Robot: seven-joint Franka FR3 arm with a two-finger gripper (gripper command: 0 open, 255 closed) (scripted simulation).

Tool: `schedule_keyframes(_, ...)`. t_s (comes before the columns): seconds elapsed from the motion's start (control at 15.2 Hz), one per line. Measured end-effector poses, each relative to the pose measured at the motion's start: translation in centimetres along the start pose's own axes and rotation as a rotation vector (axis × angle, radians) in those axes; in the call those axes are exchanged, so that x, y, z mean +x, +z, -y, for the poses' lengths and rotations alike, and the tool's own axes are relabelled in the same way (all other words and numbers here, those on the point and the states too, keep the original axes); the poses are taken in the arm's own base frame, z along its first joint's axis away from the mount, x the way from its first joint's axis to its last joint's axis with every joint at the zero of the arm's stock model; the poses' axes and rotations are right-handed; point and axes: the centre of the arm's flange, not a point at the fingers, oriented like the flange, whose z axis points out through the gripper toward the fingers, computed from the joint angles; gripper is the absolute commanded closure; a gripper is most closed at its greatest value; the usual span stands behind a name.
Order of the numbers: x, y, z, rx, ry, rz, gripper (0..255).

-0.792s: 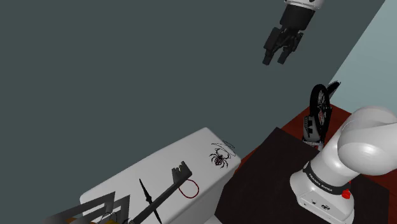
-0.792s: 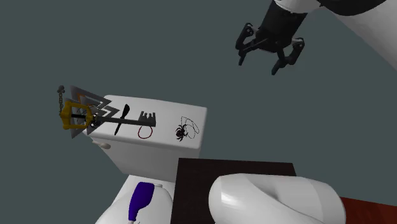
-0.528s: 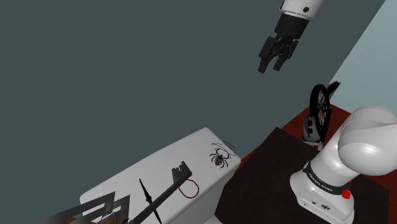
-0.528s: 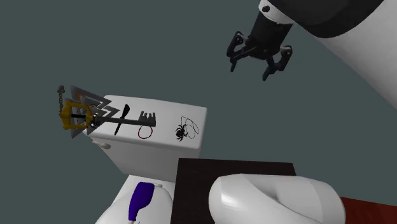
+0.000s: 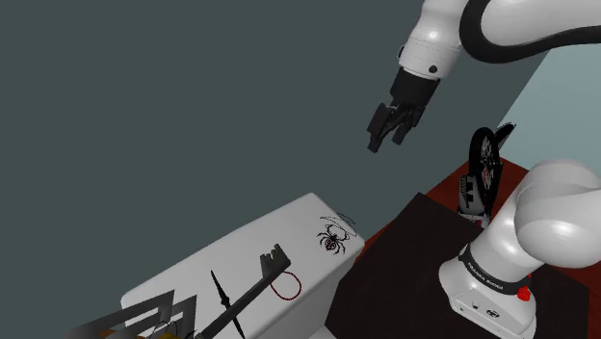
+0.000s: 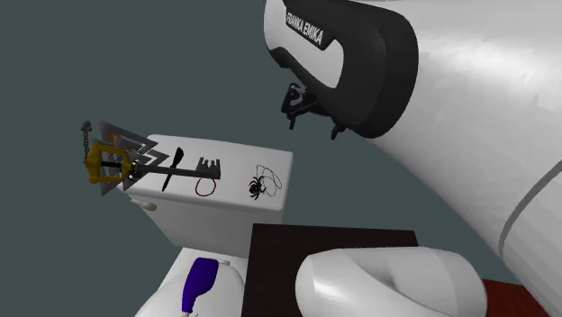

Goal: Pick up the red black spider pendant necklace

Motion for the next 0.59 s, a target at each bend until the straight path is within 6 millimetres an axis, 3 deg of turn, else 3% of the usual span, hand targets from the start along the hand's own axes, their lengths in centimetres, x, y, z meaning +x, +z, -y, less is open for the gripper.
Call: schedule_keyframes(0.59, -2.5, 9.7, 7.0, -0.016, -0.038, -0.005, 0)
